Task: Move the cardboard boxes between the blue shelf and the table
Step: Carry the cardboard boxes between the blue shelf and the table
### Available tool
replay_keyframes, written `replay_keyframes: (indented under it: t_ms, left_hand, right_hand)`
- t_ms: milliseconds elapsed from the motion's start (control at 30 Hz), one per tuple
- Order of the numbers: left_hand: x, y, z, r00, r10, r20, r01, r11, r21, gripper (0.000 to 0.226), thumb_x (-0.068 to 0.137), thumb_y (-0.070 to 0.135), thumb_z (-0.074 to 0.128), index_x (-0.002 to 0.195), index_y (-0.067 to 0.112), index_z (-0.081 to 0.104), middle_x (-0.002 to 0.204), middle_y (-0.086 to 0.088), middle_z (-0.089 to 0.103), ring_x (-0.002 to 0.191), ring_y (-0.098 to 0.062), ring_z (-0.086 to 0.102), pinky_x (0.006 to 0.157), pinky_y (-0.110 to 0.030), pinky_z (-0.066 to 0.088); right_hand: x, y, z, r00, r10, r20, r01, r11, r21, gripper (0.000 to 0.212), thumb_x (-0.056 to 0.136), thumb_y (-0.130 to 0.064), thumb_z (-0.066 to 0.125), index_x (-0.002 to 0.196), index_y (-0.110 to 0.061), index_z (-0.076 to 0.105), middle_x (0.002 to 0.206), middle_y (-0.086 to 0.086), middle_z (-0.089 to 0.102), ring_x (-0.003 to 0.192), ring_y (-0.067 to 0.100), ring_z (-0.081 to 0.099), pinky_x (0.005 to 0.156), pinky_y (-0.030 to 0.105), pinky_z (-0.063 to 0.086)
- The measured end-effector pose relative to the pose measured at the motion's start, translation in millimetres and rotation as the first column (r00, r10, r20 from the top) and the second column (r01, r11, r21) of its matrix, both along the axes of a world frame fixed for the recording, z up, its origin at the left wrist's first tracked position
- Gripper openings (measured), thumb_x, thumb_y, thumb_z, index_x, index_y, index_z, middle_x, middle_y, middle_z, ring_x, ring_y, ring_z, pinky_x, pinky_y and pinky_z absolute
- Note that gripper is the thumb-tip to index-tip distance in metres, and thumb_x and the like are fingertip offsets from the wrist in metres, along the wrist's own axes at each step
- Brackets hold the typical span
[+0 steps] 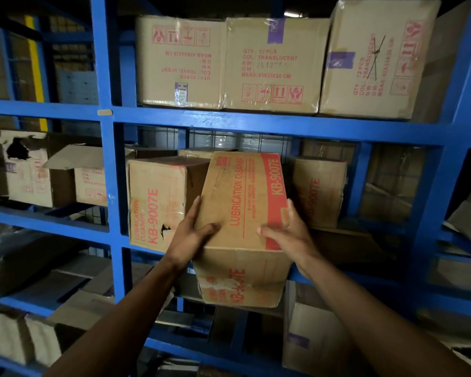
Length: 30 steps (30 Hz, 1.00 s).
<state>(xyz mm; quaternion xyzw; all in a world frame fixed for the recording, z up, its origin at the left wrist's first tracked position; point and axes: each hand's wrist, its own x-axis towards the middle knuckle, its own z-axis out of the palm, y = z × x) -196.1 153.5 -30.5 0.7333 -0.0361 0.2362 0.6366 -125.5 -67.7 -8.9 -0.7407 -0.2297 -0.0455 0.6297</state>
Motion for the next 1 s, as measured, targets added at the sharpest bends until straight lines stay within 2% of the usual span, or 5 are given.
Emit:
replay_keyframes:
  t_ms: [300, 500, 600, 700, 1000]
  left_hand:
    - [-60, -68, -6, 0.996, 0.081, -0.025, -0.082, 0.996, -0.039, 0.098, 0.073, 0.041, 0.07, 0.156, 0.034, 0.017, 0.127, 0.017, 0.043, 0.112, -0.013, 0.056, 0.103, -0.043, 0.047]
    - [-143, -105, -46, 0.959, 0.28, -0.045, -0.283, 0.955, -0.084, 0.08, 0.089, 0.02, 0.067, 0.153, 0.036, 0.023, 0.13, 0.016, 0.047, 0.107, -0.006, 0.058, 0.082, -0.022, 0.05]
    - [-194, -105, -64, 0.922, 0.381, -0.067, -0.384, 0.922, -0.047, 0.081, 0.083, 0.023, 0.071, 0.152, 0.033, 0.03, 0.126, 0.017, 0.055, 0.104, 0.0, 0.062, 0.091, -0.025, 0.052]
    - [-239, -109, -64, 0.882, 0.466, -0.072, -0.467, 0.884, 0.012, 0.064, 0.084, 0.009, 0.067, 0.137, 0.035, 0.042, 0.105, 0.024, 0.064, 0.086, 0.012, 0.065, 0.076, -0.012, 0.05]
    - [-342, -81, -30, 0.675, 0.72, -0.161, -0.724, 0.688, 0.043, 0.06, 0.08, 0.015, 0.067, 0.134, 0.035, 0.049, 0.098, 0.012, 0.068, 0.09, -0.009, 0.065, 0.08, -0.02, 0.055]
  right_hand:
    - [-27, -59, -14, 0.992, 0.128, -0.003, -0.128, 0.992, -0.007, 0.064, 0.075, -0.016, 0.082, 0.125, -0.042, 0.051, 0.11, -0.015, 0.071, 0.103, 0.006, 0.067, 0.095, 0.045, 0.054]
    - [-86, -78, -46, 0.96, 0.281, -0.017, -0.281, 0.96, 0.009, 0.065, 0.076, -0.014, 0.081, 0.128, -0.041, 0.051, 0.11, -0.017, 0.071, 0.102, 0.003, 0.067, 0.095, 0.041, 0.053]
    - [-122, -74, -74, 0.925, 0.375, -0.057, -0.373, 0.927, 0.033, 0.065, 0.077, -0.018, 0.079, 0.129, -0.044, 0.049, 0.11, -0.019, 0.07, 0.103, 0.003, 0.066, 0.088, 0.035, 0.054]
    - [-151, -63, -94, 0.882, 0.451, -0.139, -0.444, 0.893, 0.078, 0.053, 0.08, -0.02, 0.077, 0.123, -0.039, 0.053, 0.107, -0.015, 0.071, 0.099, 0.006, 0.068, 0.081, 0.032, 0.058]
    - [-202, 39, -74, 0.689, 0.69, -0.223, -0.677, 0.722, 0.141, 0.03, 0.085, -0.015, 0.071, 0.113, -0.023, 0.064, 0.104, 0.0, 0.075, 0.097, 0.021, 0.071, 0.088, 0.039, 0.057]
